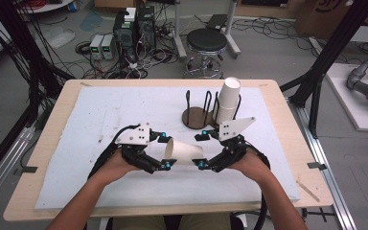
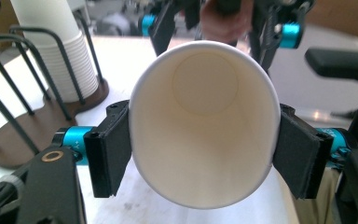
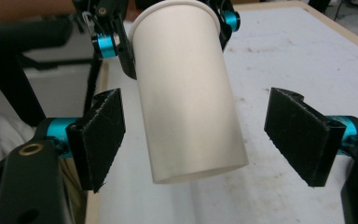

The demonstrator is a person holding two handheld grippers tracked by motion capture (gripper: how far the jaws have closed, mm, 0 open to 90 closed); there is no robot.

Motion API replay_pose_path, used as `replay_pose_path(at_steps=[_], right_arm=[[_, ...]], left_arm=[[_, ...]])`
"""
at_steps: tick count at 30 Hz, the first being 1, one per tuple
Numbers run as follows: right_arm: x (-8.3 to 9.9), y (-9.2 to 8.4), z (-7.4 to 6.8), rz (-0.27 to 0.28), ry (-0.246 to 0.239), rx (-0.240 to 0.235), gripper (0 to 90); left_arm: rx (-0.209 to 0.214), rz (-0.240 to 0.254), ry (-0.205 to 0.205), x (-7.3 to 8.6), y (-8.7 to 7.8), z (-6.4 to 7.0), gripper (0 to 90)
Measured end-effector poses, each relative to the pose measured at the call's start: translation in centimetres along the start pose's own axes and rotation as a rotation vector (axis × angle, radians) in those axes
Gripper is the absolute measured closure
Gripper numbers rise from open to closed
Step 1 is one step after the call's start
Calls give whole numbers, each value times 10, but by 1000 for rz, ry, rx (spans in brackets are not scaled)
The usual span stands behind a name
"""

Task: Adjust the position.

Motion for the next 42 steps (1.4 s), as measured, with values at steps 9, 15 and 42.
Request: replay_pose_path(at_steps=[9, 15, 42], right_arm=[[6, 11, 2, -218, -164, 51, 207], [6, 20, 1, -289, -204, 46, 207], [21, 39, -2, -438, -240, 52, 336]], left_arm=[[-10, -140, 16, 2, 8, -4, 271], [-15, -169, 14, 1, 10, -5, 270], [-18, -253, 26, 8, 26, -4, 242]])
Point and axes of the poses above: each handheld gripper's, and its own axes: y roughly forward along the jaws, x roughly out of its underside, z roughly to its right, the point moved 10 cm from there along y, roughly forward along the jaws, and after that the axes turned 6 degrees about x, right-handed, at the moved point
